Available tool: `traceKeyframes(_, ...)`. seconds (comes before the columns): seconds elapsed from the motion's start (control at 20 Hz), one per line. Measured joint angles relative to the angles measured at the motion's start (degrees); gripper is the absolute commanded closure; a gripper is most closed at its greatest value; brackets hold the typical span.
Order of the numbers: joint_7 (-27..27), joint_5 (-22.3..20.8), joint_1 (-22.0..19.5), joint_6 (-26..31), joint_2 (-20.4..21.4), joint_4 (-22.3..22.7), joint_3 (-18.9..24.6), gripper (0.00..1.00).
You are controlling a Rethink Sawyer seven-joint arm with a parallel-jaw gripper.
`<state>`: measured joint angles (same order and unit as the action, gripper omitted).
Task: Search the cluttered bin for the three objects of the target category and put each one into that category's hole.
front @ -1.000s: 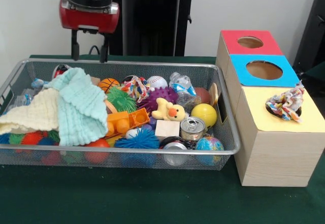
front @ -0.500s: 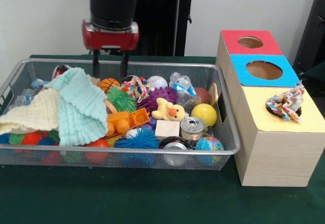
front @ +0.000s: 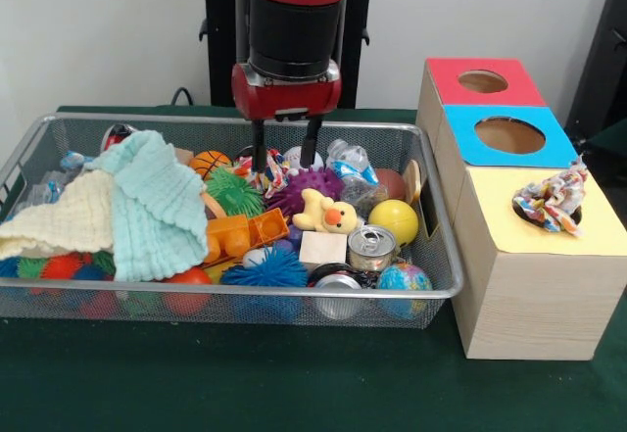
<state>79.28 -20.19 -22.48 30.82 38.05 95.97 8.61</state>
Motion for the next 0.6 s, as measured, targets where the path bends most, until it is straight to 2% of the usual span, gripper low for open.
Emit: traceKeyframes(0.6,0.0,-0.33,-0.71,0.0,0.01,0.25,0.47,0.0)
